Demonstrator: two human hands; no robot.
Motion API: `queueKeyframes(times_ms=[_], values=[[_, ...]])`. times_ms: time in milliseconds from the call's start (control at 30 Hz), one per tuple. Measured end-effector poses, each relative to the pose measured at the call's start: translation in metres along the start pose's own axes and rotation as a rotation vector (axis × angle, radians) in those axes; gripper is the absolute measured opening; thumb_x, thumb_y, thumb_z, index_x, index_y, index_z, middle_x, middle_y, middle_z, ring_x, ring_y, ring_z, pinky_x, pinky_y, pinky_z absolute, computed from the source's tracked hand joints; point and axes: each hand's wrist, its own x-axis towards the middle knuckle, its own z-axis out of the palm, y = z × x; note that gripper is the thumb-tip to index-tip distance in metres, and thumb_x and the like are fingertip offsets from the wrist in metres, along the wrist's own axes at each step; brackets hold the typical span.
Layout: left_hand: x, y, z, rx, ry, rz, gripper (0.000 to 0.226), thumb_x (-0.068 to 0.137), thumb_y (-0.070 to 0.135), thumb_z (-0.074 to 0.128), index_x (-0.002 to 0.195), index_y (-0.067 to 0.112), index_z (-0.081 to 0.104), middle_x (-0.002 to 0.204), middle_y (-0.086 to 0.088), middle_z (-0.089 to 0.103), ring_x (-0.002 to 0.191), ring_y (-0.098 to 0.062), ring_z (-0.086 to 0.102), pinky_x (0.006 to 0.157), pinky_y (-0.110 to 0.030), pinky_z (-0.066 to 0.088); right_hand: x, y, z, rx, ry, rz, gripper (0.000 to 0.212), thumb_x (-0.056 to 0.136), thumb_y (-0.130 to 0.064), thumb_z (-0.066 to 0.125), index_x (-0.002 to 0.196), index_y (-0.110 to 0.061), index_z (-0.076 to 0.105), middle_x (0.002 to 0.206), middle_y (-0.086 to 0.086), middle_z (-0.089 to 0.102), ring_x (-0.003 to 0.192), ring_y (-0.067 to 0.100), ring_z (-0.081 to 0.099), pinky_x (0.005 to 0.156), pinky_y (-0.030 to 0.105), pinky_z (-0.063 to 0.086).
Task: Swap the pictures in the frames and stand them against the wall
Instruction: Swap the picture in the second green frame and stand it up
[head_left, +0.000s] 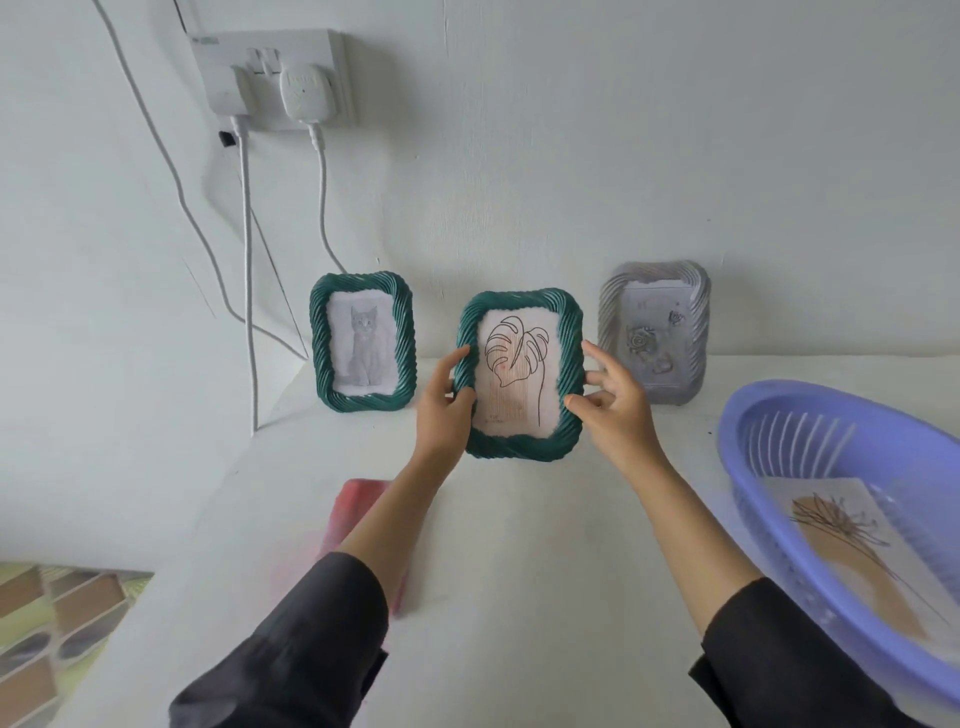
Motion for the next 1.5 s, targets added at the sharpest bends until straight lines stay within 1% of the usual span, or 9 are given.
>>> queueKeyframes(times_ms=[167, 367, 533, 600, 700, 833, 967, 1167, 1500], values=[[-0.036, 0.005, 0.004, -0.077, -0.079, -0.109, 0.048, 0.086, -0.002, 0.042, 0.124, 0.024, 0.054, 0.060, -0.003, 0.047, 0.058, -0.016, 0.042, 0.057, -0.025, 0.039, -0.034, -0.026, -0.023, 0.052, 0.022, 0.015, 0.057, 0.078, 0.005, 0.063, 0.129, -0.014, 0.051, 0.101, 0.006, 0.064, 0.054, -0.005, 0.057, 0.058, 0.010, 0.049], [-0.076, 0.019, 0.007, 0.007, -0.382, -0.320, 0.035, 0.092, 0.014, 0.047, 0.123, 0.029, 0.052, 0.094, 0.001, 0.062, 0.087, -0.020, 0.057, 0.076, -0.028, 0.045, -0.064, -0.069, -0.042, -0.143, 0.005, -0.031, 0.050, 0.074, 0.000, 0.069, 0.122, -0.013, 0.060, 0.110, 0.008, 0.064, 0.075, 0.006, 0.061, 0.077, 0.019, 0.051], [-0.090, 0.048, 0.016, -0.085, -0.255, -0.250, 0.032, 0.095, 0.021, 0.046, 0.126, 0.025, 0.054, 0.109, -0.003, 0.057, 0.097, -0.023, 0.054, 0.082, -0.029, 0.043, -0.078, -0.093, -0.040, -0.567, -0.177, -0.082, 0.046, 0.072, -0.003, 0.069, 0.117, -0.003, 0.062, 0.114, 0.014, 0.066, 0.096, 0.018, 0.062, 0.083, 0.024, 0.047], [-0.095, 0.059, 0.020, -0.196, -0.275, -0.278, 0.034, 0.097, 0.025, 0.043, 0.131, 0.027, 0.048, 0.112, -0.005, 0.057, 0.095, -0.023, 0.058, 0.087, -0.034, 0.047, -0.085, -0.094, -0.031, -0.694, -0.274, -0.107, 0.034, 0.070, -0.003, 0.069, 0.103, 0.002, 0.067, 0.100, 0.019, 0.069, 0.090, 0.027, 0.065, 0.079, 0.033, 0.053], [-0.104, 0.064, 0.023, -0.276, -0.259, -0.324, 0.032, 0.097, 0.023, 0.041, 0.127, 0.029, 0.050, 0.097, -0.002, 0.057, 0.077, -0.013, 0.058, 0.065, -0.026, 0.049, -0.094, -0.092, -0.016, -0.703, -0.432, -0.125, 0.012, 0.074, -0.005, 0.067, 0.085, -0.001, 0.064, 0.082, 0.014, 0.067, 0.069, 0.020, 0.057, 0.067, 0.032, 0.047], [-0.105, 0.050, 0.020, -0.240, -0.174, -0.314, 0.033, 0.093, 0.003, 0.040, 0.079, 0.029, 0.055, 0.071, 0.004, 0.052, 0.066, -0.011, 0.048, 0.056, -0.022, 0.040, -0.100, -0.087, -0.016, -0.492, -0.438, -0.101, 0.018, 0.084, -0.015, 0.064, 0.100, -0.014, 0.069, 0.066, -0.011, 0.059, 0.051, -0.012, 0.053, 0.058, 0.007, 0.038], [-0.108, 0.027, 0.014, -0.112, -0.123, -0.291, 0.040, 0.089, -0.007, 0.040, 0.103, 0.029, 0.052, 0.078, 0.007, 0.059, 0.072, -0.015, 0.056, 0.062, -0.021, 0.050, -0.097, -0.072, -0.034, -0.591, -0.226, -0.135, 0.014, 0.083, -0.015, 0.064, 0.094, -0.013, 0.073, 0.070, -0.015, 0.054, 0.061, -0.006, 0.051, 0.056, 0.006, 0.034], [-0.105, -0.023, 0.020, 0.235, -0.153, -0.290, 0.058, 0.079, 0.010, 0.041, 0.135, 0.022, 0.048, 0.117, -0.006, 0.067, 0.107, -0.030, 0.062, 0.093, -0.043, 0.051, -0.110, -0.011, -0.035, -0.713, -0.420, 0.078, 0.034, 0.076, -0.037, 0.072, 0.106, -0.021, 0.070, 0.070, -0.022, 0.041, 0.079, 0.008, 0.047, 0.070, 0.021, 0.034], [-0.120, -0.021, 0.033, 0.726, -0.117, -0.203, 0.054, 0.089, 0.012, 0.037, 0.141, 0.026, 0.037, 0.142, 0.000, 0.046, 0.133, -0.023, 0.038, 0.116, -0.047, 0.007, -0.114, 0.013, -0.044, -0.664, -0.403, 0.096, 0.027, 0.071, -0.035, 0.076, 0.095, -0.024, 0.069, 0.070, -0.011, 0.049, 0.071, 0.009, 0.050, 0.064, 0.022, 0.037]])
